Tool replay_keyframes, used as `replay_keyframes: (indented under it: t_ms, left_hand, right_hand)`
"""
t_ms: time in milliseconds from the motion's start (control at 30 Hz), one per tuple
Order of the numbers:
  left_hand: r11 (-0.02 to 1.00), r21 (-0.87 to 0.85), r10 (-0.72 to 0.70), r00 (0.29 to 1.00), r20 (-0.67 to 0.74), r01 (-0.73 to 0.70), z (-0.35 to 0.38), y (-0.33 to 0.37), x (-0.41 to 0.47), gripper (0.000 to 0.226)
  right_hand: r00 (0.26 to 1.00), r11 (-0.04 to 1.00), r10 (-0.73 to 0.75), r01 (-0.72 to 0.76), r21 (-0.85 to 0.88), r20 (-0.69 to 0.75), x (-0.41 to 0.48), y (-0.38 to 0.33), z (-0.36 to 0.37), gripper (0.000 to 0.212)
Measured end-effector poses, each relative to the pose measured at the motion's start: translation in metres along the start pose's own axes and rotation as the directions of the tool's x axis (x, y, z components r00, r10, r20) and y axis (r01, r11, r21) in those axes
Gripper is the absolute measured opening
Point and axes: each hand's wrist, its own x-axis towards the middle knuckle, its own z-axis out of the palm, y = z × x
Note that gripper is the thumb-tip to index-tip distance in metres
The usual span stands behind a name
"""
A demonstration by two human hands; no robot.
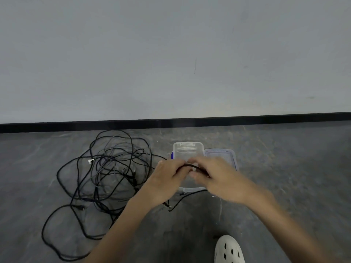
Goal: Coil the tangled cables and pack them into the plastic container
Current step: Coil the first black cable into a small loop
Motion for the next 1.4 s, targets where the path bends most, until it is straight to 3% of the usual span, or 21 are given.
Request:
replay_keyframes:
  t_ms: [133, 267, 367, 567, 767, 833, 967, 1033, 1200, 1267, 1400]
  left_hand:
    - [0.939, -0.341, -0.009, 0.998, 0.07, 0.032, -0.005, 0.002, 0.0, 0.024]
    - [0.872, -0.488, 0.016, 0.995, 0.102, 0.035, -0.006, 0.003, -0.001, 0.022]
    - [0.879, -0.474, 0.005, 0.992, 0.125, 0.056, -0.001, 0.009, 0.001, 0.019]
    - [0.851, -0.525, -0.021, 0.999, 0.037, 0.037, 0.009, 0.015, 0.003, 0.02]
    - [0.702, -0.704, -0.054, 0.994, 0.1, 0.109, 0.011, 0.016, 0.005, 0.019]
    - [0.649, -0.751, -0.027, 0.99, 0.137, 0.122, 0.01, 0.017, 0.005, 0.019]
    - [0.682, -0.727, 0.056, 0.985, 0.163, 0.082, 0.012, 0.019, 0.003, 0.025]
    - [0.65, -0.758, 0.09, 0.986, 0.144, 0.051, 0.012, 0.024, 0.002, 0.027]
    - [0.378, -0.924, 0.09, 0.991, 0.096, 0.056, 0.004, 0.035, 0.005, 0.026]
    - [0.392, -0.918, 0.03, 0.997, 0.072, 0.054, 0.001, 0.036, 0.007, 0.027]
    - [0.527, -0.848, -0.001, 0.998, 0.066, 0.056, -0.006, 0.037, 0.005, 0.028]
  right_hand:
    - [0.97, 0.996, -0.022, 0.043, 0.082, -0.242, 0.002, 0.01, -0.017, 0.024]
    - [0.901, 0.945, 0.183, -0.051, 0.323, -0.393, 0.005, 0.028, -0.035, 0.021]
    - [0.864, 0.882, 0.273, -0.049, 0.468, -0.423, 0.009, 0.033, -0.038, 0.023]
    - [0.812, 0.752, 0.394, -0.014, 0.659, -0.432, 0.011, 0.035, -0.04, 0.024]
    - [0.815, 0.717, 0.415, -0.018, 0.697, -0.405, 0.011, 0.035, -0.037, 0.023]
    - [0.814, 0.722, 0.416, -0.025, 0.692, -0.405, 0.013, 0.037, -0.035, 0.024]
    - [0.815, 0.798, 0.389, -0.065, 0.599, -0.43, 0.016, 0.041, -0.032, 0.024]
    - [0.829, 0.86, 0.358, -0.112, 0.498, -0.43, 0.019, 0.043, -0.029, 0.023]
    - [0.944, 0.982, 0.189, -0.172, 0.082, -0.271, 0.022, 0.039, -0.009, 0.034]
    - [0.961, 0.986, 0.16, -0.165, -0.003, -0.225, 0.022, 0.036, 0.0, 0.042]
    - [0.946, 0.989, 0.147, -0.137, 0.054, -0.288, 0.022, 0.035, 0.002, 0.042]
